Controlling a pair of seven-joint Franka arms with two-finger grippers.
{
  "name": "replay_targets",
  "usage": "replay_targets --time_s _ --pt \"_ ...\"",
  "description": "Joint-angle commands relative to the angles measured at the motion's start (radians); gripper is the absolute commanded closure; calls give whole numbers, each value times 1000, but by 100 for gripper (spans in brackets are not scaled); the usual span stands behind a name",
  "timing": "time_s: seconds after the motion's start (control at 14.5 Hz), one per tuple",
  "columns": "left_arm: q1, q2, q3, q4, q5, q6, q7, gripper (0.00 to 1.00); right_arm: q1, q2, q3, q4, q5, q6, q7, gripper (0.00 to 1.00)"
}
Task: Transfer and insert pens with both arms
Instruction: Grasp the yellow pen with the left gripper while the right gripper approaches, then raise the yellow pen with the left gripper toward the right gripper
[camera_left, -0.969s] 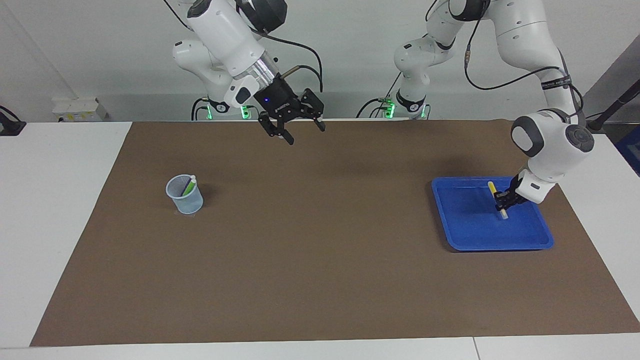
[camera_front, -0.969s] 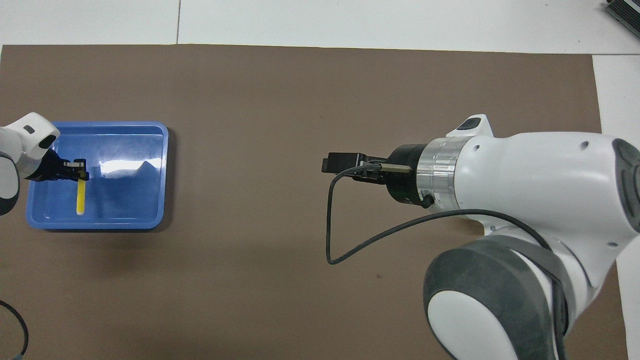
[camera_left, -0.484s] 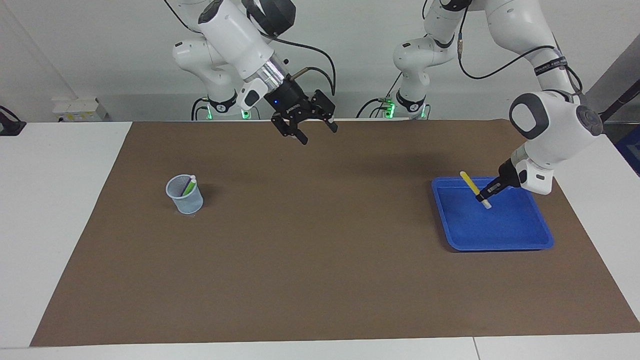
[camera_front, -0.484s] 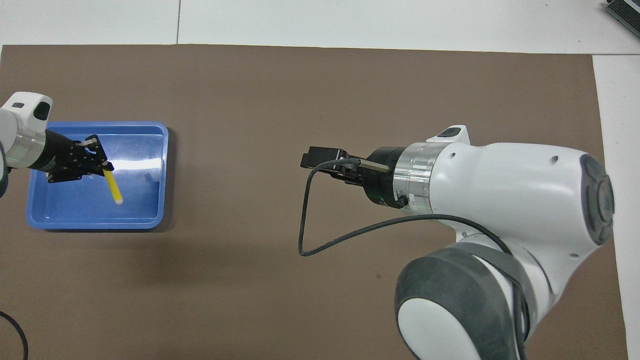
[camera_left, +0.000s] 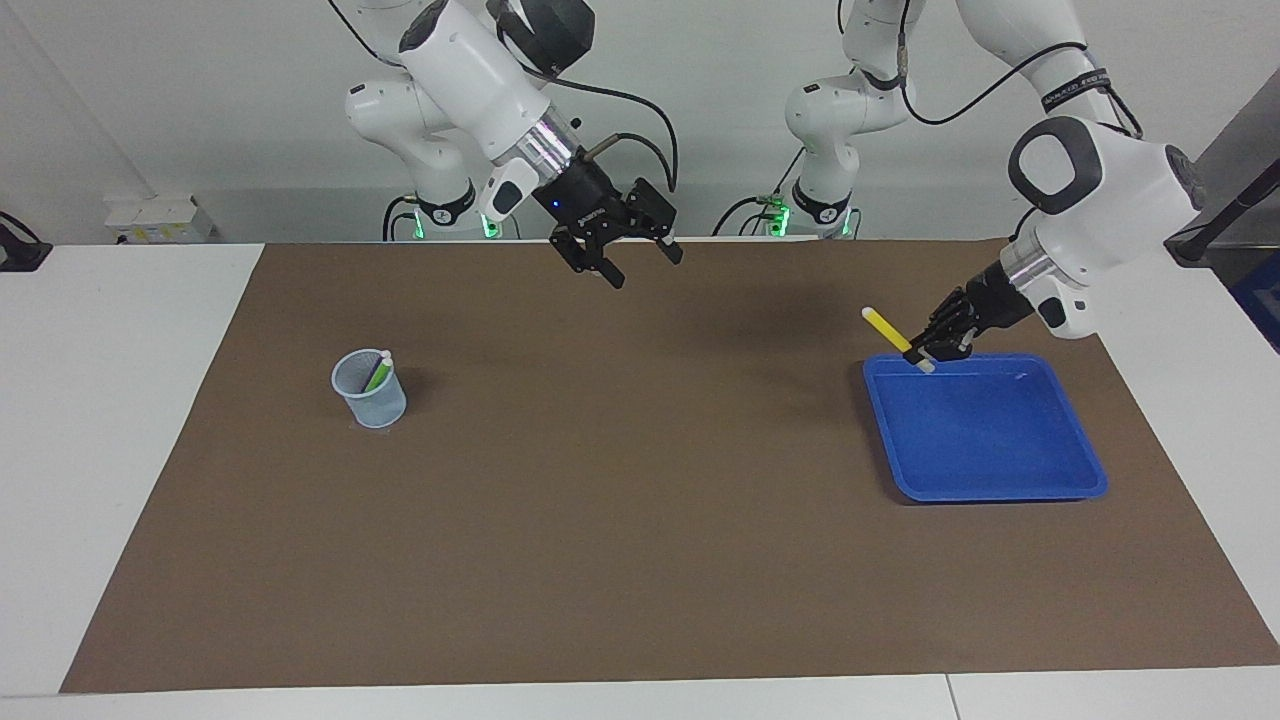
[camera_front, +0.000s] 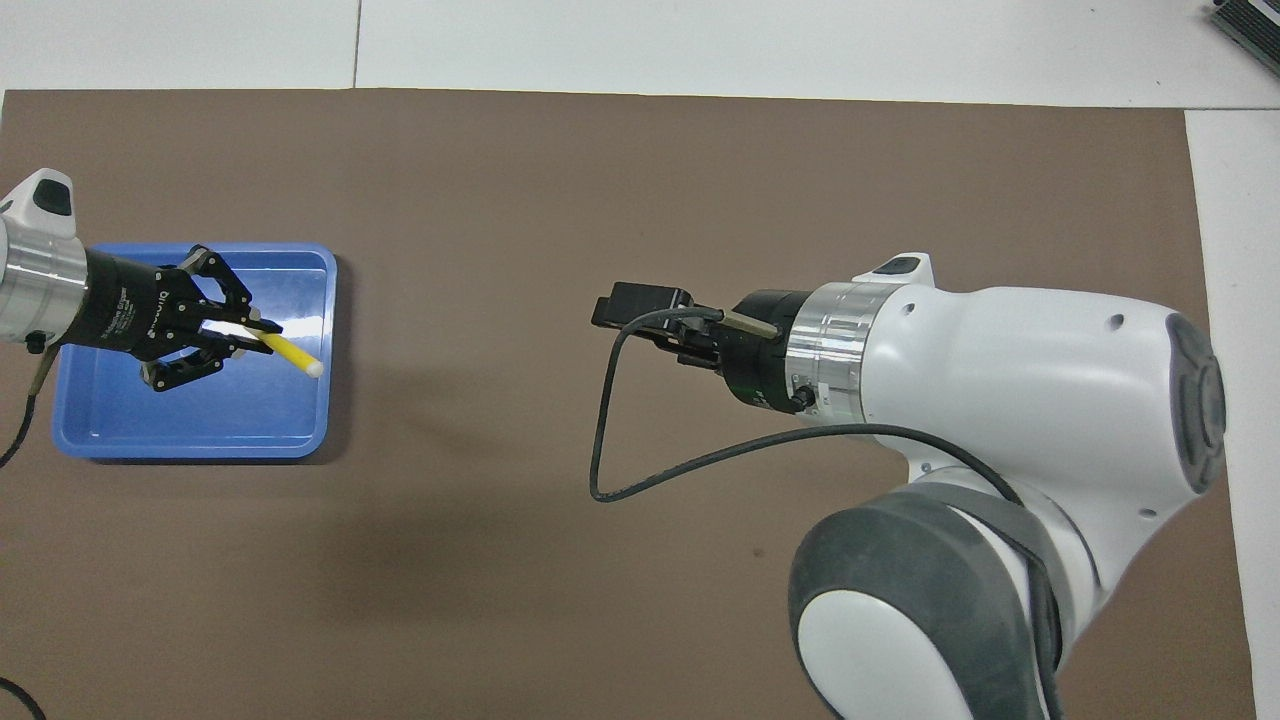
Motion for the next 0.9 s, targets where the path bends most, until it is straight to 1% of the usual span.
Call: replay_targets --time_s 0.0,0.14,0.28,0.42,0.62,0.83 --pt "-45 -37 8 -24 -76 -17 -158 100 35 -2 3 -14 38 82 67 0" --pt "-83 -57 6 -40 -115 -15 -251 100 73 -1 3 -15 38 128 152 0" --pt "-105 -92 8 -66 -160 -15 -331 100 82 -1 3 -15 38 137 164 0" --pt "-106 -127 8 -91 -191 -15 -397 100 122 4 3 -15 38 166 170 1" --pt "-129 -182 8 -135 -205 2 -494 100 220 79 3 -12 37 351 210 1" --pt "-137 -241 8 -185 -220 5 -511 100 271 139 3 20 35 453 210 1"
